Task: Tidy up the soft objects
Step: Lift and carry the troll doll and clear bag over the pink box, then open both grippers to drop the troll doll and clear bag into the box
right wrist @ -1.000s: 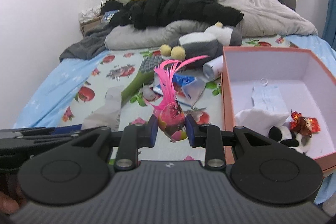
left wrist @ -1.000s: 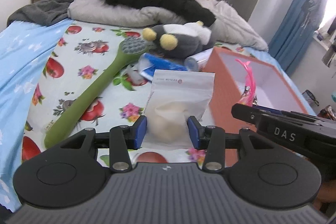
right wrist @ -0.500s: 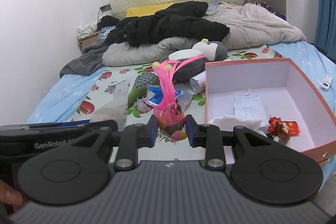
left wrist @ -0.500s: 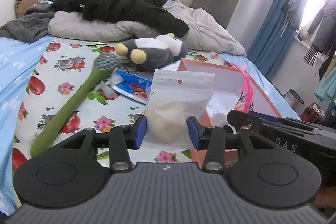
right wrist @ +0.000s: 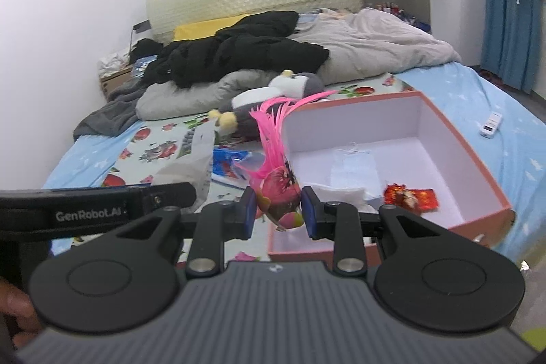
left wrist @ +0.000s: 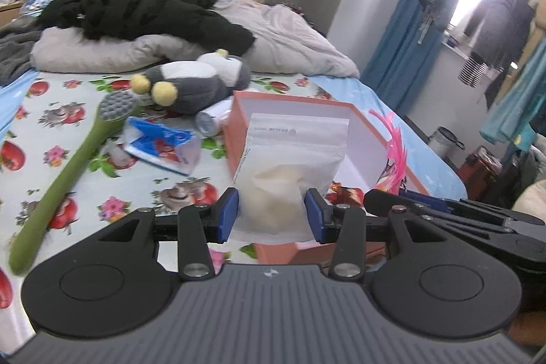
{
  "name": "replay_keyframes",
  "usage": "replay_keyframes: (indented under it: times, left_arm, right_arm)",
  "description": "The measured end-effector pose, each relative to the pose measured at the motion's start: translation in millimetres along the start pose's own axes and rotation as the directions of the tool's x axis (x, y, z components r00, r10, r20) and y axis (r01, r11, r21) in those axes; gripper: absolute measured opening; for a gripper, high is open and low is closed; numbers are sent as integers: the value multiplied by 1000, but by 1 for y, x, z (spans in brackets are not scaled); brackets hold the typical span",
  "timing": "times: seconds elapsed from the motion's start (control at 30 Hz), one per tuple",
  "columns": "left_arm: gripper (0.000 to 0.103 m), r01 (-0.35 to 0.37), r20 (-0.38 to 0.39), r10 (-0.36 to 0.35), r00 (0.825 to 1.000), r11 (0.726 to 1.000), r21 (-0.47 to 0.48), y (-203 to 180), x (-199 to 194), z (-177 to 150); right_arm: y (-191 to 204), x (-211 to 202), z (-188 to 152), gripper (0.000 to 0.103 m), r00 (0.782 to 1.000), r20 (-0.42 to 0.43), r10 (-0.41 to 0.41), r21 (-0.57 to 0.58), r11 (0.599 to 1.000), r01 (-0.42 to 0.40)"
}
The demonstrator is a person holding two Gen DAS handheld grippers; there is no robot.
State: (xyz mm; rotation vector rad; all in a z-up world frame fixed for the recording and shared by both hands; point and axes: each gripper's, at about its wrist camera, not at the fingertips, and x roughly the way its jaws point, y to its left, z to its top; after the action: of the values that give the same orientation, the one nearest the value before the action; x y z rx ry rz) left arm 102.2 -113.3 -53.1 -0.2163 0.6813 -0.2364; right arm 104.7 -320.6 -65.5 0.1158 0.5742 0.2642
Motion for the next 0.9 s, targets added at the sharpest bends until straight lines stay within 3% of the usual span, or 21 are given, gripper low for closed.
replay_keyframes:
  times: [0.23,0.47,0.73,0.83,0.9]
  left_arm:
    - [49,91,-50,-89,995,994,54,-28,30,8]
    - [49,134,-74,-126,989,983,125,-51,75,39]
    - [50,153,-115,-135,984,973,175,-63,131,105]
    - [50,200,-189,-165,968,963,181,-72,157,131]
    - [50,171,-196,-131,972,964,204,-79,172,145]
  right_arm:
    - [-28,2,7,32,998,11,-59,28,998,59]
    - [-59,30,42,32,991,17,-130,3,991,130]
    - [-92,94,78,32,986,-127,-110,3,994,111]
    - [-111,124,88,32,976,-213,-50,70,995,66]
    - [-119,139,92,32,967,-252,-48,78,994,70]
